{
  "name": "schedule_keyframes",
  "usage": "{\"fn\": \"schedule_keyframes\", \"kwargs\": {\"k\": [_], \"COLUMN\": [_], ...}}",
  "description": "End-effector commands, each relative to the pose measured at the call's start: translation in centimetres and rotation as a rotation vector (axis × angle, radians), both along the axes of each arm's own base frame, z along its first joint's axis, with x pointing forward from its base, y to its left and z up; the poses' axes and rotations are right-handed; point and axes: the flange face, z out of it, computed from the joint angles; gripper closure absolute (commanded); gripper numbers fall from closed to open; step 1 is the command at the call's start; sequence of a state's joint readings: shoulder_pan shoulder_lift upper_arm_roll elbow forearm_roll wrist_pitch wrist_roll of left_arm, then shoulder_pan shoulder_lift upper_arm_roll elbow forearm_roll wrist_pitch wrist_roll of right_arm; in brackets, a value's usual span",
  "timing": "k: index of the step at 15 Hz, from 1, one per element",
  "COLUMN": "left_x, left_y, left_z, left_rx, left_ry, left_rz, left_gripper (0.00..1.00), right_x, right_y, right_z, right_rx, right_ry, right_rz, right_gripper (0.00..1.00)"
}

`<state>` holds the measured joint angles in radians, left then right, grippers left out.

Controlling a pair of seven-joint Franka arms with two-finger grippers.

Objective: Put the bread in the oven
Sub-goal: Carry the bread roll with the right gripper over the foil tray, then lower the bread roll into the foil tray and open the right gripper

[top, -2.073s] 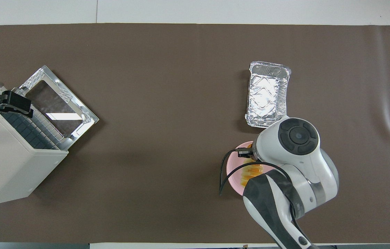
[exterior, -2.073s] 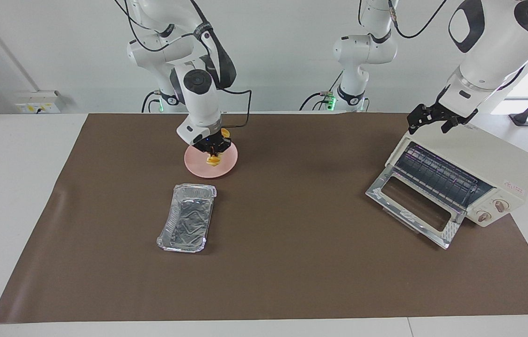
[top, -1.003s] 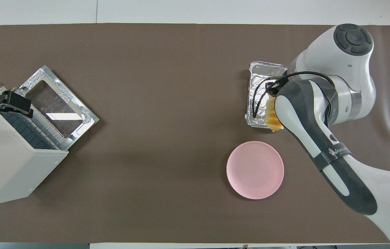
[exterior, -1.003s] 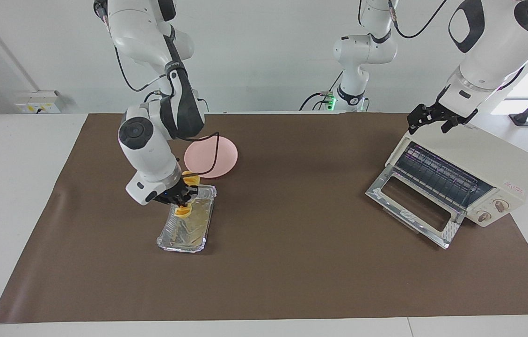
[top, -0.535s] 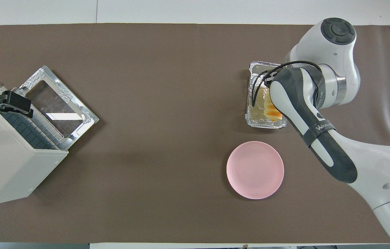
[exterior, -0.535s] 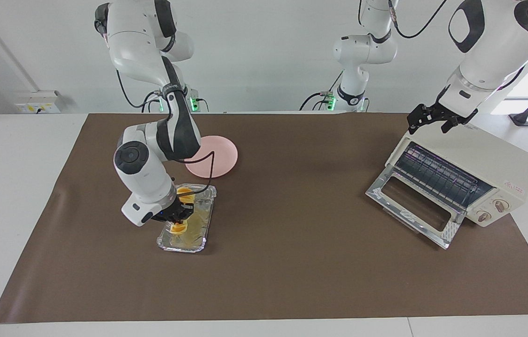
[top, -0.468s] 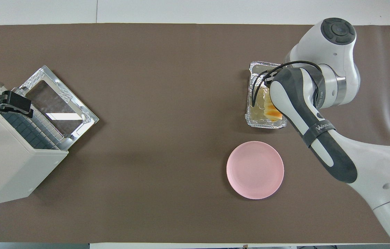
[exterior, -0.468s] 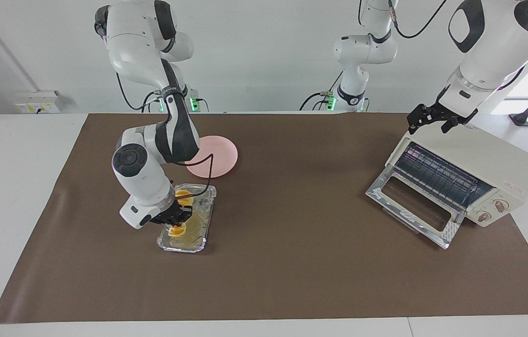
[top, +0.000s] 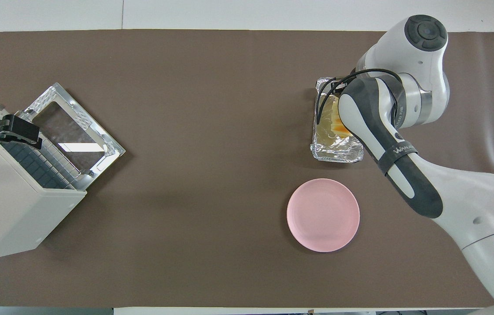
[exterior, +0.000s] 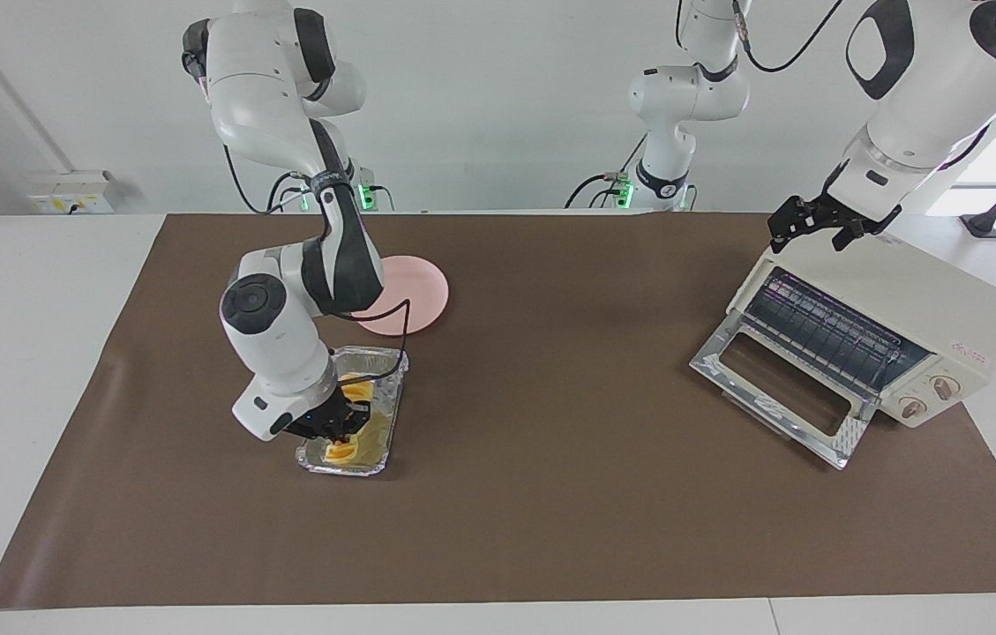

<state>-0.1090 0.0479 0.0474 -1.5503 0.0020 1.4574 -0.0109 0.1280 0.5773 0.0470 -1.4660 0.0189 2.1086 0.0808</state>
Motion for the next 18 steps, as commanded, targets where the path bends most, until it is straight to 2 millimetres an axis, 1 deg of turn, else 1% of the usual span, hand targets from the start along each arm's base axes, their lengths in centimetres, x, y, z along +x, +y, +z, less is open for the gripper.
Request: {"fn": "schedule_keyframes", "kwargs": {"k": [1,2,3,4,5,8,13,16,18], "left_x": [-0.8,-0.8,-0.8,-0.8,-0.8,-0.9,-0.9,-0.9,-0.8], "left_y": [0.5,0.5,0.5,0.5,0.5,0.5,0.5,0.5,0.5], "left_z": [0.3,0.3,0.3,0.3,0.3,0.4,0.4,0.4,0.3], "left_rx": [0.002,0.002,0.002,0.002,0.002,0.002,0.002,0.002,0.002], "left_ry": [-0.003,-0.003,-0.003,-0.003,-0.003,-0.004,-0.004,-0.004,-0.003], "left_rz": [-0.008,-0.008,-0.008,-0.008,-0.008,-0.008,-0.008,-0.008,-0.008], "left_gripper": [0.00,0.00,0.00,0.00,0.00,0.00,0.00,0.00,0.00], "right_x": [0.1,0.0,-0.2,-0.5,-0.7,-1.1,-2.2,-3.2,-3.7], "right_y": [-0.1,0.3,0.3,0.5,1.0,1.5,1.3,0.3,-0.7], "right_z": [-1.2,-1.2,-1.5,-1.7,-1.6,-1.5,0.4,2.2,2.1], "right_rx": [0.015,0.015,0.016,0.015,0.017,0.012,-0.003,-0.019,-0.034], "right_ry": [-0.022,-0.018,-0.015,-0.008,-0.004,0.034,0.090,0.137,0.154], "right_rz": [-0.003,-0.017,-0.037,-0.048,-0.056,-0.077,-0.092,-0.085,-0.045], "right_gripper": [1.00,1.00,0.85,0.37,0.00,0.00,0.00,0.00,0.00]}}
